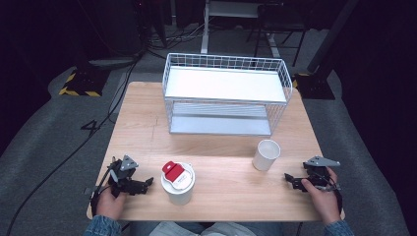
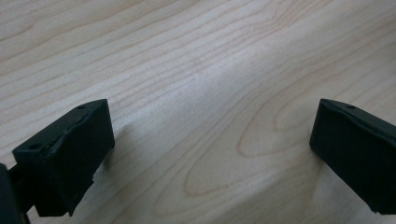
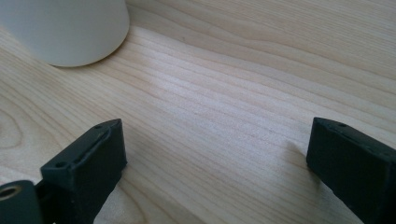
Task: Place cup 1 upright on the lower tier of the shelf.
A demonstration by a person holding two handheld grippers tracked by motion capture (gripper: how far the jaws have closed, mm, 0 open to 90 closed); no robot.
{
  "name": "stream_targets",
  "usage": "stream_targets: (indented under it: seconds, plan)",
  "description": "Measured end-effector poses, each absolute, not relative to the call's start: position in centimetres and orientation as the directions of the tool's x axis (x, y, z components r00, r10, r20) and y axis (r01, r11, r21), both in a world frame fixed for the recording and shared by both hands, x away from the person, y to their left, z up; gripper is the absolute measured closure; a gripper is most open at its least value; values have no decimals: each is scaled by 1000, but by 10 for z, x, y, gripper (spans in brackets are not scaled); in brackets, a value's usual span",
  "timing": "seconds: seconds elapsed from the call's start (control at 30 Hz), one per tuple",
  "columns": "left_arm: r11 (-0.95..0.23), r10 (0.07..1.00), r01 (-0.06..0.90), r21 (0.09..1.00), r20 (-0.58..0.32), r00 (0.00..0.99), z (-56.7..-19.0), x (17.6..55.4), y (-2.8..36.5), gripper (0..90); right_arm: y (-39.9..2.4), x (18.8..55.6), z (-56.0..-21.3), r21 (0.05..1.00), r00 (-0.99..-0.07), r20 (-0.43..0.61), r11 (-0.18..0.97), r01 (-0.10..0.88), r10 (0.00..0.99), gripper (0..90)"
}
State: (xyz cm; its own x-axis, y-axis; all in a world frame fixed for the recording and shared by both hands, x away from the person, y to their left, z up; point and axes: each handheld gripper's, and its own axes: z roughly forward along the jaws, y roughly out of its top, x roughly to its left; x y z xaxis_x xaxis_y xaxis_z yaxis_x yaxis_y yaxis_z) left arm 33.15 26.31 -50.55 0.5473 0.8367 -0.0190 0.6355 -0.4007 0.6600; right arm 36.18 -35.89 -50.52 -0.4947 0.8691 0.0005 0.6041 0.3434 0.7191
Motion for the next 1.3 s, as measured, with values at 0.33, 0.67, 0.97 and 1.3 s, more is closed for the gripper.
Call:
stream_targets:
  seconds: [0.33, 0.67, 0.97, 1.3]
  plan:
    - [-396, 842, 635, 663, -15, 539, -506, 337, 263, 1, -356, 358, -495, 718, -518, -7, 365, 593, 855, 54]
    - [-374, 859, 647, 665, -16, 512, -506, 338, 260, 1, -349, 342, -476, 783, -537, 29, 315, 536, 843, 56]
    - [-365, 864, 653, 664, -19, 503, -506, 343, 257, 0, -332, 325, -458, 844, -608, 26, 309, 439, 793, 56]
    - [-366, 862, 654, 662, -24, 506, -506, 350, 257, 0, -305, 338, -460, 850, -639, 57, 298, 434, 767, 53]
